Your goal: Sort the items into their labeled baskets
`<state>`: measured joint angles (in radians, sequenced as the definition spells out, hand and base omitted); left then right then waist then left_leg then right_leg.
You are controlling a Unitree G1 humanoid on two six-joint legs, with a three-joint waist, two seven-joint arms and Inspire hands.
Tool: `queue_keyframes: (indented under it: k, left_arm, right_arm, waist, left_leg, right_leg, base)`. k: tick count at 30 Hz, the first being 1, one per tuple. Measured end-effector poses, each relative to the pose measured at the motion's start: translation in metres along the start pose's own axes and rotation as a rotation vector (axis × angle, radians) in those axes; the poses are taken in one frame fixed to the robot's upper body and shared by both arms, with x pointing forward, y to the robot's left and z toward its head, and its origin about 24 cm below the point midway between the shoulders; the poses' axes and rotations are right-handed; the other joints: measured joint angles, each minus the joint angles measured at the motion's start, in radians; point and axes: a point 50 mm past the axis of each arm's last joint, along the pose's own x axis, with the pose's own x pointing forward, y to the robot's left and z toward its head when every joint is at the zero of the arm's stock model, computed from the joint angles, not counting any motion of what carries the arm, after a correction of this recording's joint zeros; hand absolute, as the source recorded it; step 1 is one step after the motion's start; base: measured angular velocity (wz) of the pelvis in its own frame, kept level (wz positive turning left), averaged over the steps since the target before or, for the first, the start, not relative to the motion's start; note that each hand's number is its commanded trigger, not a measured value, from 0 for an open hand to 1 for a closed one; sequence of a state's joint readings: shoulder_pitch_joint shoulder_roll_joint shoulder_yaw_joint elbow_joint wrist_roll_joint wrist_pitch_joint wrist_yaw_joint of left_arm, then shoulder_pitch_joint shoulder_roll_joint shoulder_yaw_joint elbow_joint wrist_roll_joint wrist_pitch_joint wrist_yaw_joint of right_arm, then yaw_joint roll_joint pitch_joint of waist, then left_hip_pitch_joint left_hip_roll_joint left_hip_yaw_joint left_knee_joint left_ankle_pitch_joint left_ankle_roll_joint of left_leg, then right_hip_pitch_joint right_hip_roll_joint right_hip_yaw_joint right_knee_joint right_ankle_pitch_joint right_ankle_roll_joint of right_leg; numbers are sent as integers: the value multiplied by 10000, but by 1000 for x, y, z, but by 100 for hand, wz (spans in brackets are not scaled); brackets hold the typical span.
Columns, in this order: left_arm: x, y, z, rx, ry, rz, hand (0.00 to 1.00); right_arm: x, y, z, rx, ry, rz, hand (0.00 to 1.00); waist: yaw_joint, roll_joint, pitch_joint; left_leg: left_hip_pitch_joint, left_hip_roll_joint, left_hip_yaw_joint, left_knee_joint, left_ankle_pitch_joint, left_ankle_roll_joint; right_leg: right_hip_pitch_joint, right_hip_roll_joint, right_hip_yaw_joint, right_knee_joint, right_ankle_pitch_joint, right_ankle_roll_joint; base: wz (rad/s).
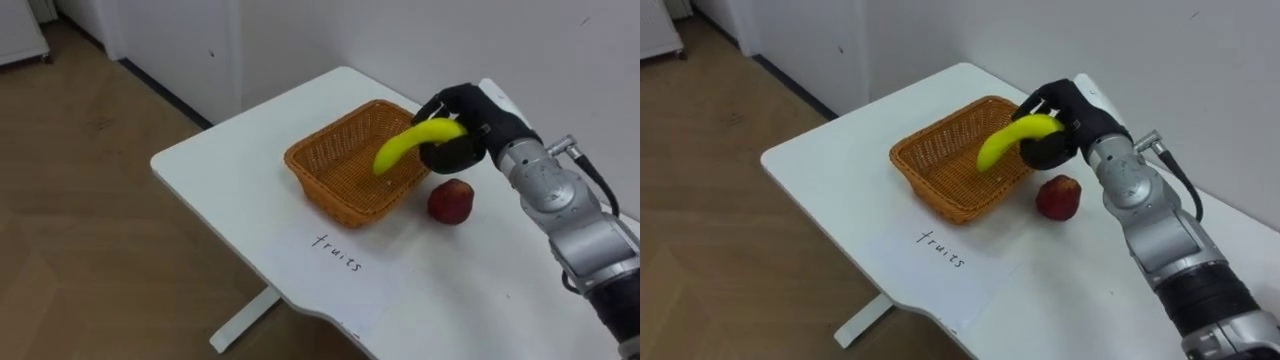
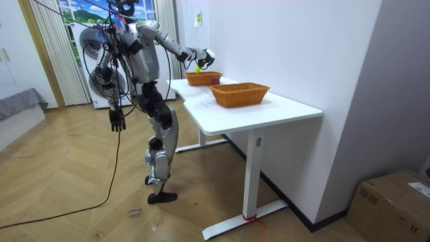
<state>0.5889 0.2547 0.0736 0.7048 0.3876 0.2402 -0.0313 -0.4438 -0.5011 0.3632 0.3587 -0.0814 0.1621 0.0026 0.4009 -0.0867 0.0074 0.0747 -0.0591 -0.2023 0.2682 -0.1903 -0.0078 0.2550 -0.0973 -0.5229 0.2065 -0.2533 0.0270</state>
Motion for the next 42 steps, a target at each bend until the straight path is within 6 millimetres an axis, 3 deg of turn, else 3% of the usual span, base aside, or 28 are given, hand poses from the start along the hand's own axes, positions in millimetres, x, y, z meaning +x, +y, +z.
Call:
queue_keyframes:
  k: [6,16,21,28,34,42]
  left_arm:
    - [-1,-1,-8,35,208,-45,0]
    - [-2,8,-13,191,276,-15,0]
    - [-2,10,-14,226,297,6,0]
    - [-2,12,-15,58,315,-127,0]
    - [-2,12,-17,-1,369,-154,0]
    - [-1,8,-11,48,188,-390,0]
  right_arm:
    - [0,5,-8,-114,349,192,0]
    - [0,7,-17,-244,683,278,0]
    - [0,7,-17,-247,680,282,0]
    - [0,6,-10,-638,386,196,0]
    - [0,4,3,-710,-264,164,0]
    - [-1,4,5,-640,-401,279,0]
  waist:
    - [201,-191,-65]
    - [416,-462,41]
    - [412,-520,26]
    - [364,-578,-17]
    - [94,-601,-31]
    - [-149,-586,-31]
  left_leg:
    - [47,-118,-160,23,-21,36]
    - [33,-241,-311,208,-66,116]
    - [61,-278,-295,213,-76,145]
    - [69,-285,-302,222,-84,156]
    - [68,-308,-314,222,-85,159]
    - [214,-225,-34,51,-84,168]
  right_leg:
    - [79,-91,-108,48,-135,71]
    - [139,-231,-287,150,-185,138]
    - [185,-221,-283,155,-167,168]
    - [231,-223,-301,141,-173,178]
    - [256,-232,-292,133,-184,197]
    - [171,-229,28,163,-175,181]
  base:
    - [9]
    - [5]
    - [0]
    - [1]
    - [2]
    - [-11]
